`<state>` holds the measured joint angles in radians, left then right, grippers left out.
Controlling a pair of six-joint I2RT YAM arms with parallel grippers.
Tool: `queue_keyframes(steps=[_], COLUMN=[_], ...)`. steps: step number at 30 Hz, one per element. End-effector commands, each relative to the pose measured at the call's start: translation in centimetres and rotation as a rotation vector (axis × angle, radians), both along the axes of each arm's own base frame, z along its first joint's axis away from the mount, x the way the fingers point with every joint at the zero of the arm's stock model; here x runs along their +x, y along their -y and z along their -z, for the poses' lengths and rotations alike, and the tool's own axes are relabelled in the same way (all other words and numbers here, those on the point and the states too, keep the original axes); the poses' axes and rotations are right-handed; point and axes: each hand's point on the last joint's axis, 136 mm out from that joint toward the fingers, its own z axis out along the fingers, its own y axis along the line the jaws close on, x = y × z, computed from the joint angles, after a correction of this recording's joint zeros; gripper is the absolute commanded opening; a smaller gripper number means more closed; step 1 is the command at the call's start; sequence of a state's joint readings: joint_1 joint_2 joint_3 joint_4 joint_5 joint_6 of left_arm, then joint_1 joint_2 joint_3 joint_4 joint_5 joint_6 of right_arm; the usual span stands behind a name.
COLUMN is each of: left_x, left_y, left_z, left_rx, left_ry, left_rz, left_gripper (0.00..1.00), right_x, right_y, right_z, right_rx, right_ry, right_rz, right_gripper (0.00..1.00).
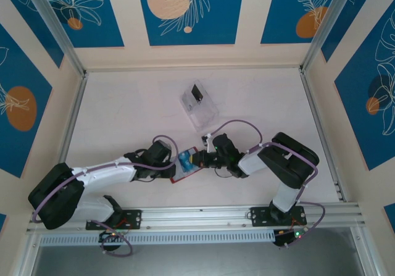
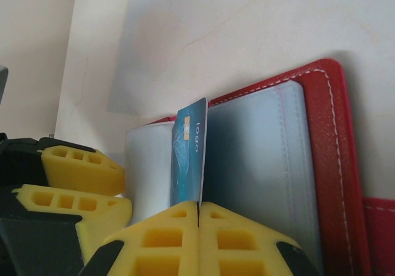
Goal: Put the credit cards into the card holder
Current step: Insert the credit card into the card slot.
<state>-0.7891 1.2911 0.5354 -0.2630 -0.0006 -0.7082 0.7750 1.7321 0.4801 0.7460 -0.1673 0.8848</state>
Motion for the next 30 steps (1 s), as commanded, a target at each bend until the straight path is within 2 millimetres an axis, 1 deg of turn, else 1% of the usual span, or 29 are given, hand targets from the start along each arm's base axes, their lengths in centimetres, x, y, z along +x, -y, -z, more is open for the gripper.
queue_keyframes(steps=[1,12,26,30], left_x=[-0.1,-0.1,-0.2,-0.2], left_y=[-0.5,-0.5,-0.8,-0.8], left_z=[0.2,0.2,0.1,0.1], left_rx=[0.029,0.034,0.044,0.042], left_ry=[-0.019,-0.022,-0.020,-0.019], left_rz=[-0.014,-0.015,-0.022,-0.023], left_gripper=[0.34,0.34,0.33,0.33], right_x=[-1.7,-2.4,-3.8,-3.9], right_y=[0.8,0.5,1.6,1.5], right_z=[2.2,3.1,3.8,4.0], right_rx=[-0.060,-0.053,-0.074,-0.082], right_ry=[-0.057,-0.080,-0.098,-0.108], right_rz=[-0.016,-0.037,-0.042,-0.050], right_gripper=[0.00,0.00,0.00,0.00])
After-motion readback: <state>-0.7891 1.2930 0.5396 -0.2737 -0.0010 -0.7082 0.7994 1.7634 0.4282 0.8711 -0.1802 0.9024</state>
